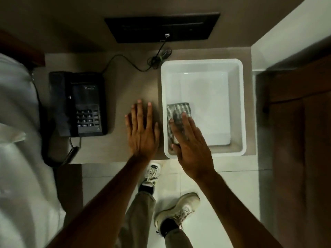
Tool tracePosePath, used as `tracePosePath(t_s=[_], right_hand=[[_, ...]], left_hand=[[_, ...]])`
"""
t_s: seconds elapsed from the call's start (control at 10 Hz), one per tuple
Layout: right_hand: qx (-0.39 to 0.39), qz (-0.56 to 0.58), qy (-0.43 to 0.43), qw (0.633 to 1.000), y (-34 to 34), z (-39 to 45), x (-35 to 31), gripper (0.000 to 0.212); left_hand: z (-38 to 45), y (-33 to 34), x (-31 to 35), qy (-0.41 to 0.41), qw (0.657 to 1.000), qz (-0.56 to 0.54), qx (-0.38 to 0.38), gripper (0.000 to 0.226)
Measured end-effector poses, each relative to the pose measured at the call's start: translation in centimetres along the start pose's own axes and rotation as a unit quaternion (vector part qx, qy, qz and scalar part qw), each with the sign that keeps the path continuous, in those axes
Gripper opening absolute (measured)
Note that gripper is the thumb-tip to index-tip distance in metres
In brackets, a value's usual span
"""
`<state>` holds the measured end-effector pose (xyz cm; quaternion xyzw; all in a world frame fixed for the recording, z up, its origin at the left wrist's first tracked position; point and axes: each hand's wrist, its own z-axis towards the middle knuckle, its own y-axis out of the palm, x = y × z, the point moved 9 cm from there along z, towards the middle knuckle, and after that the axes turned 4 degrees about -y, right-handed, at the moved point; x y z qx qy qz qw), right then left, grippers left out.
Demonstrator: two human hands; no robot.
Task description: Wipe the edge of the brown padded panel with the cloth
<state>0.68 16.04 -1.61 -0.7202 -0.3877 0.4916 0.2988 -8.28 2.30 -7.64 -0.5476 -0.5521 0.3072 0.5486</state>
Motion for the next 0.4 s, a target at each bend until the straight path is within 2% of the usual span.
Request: tracePosePath(t_s=[0.1, 0.2, 0.4], right_hand=[[-0.042, -0.033, -0.006, 0.999, 0.8, 1.3, 1.1, 0.081], [-0.048, -0.078, 0.005, 0.996, 1.3, 1.4, 1.5, 0.082], [-0.029, -0.085, 0.015, 0.996, -0.2, 1.3, 0.1, 0.074]], left_hand=[[0.8, 0.8, 0.7, 0.001, 1.000, 0.007, 0.010, 0.070], [0.6, 1.3, 0.5, 0.003, 0.999, 0.040, 0.032, 0.071], [0.9, 0.7, 0.7, 0.002, 0.999, 0.047, 0.018, 0.074]])
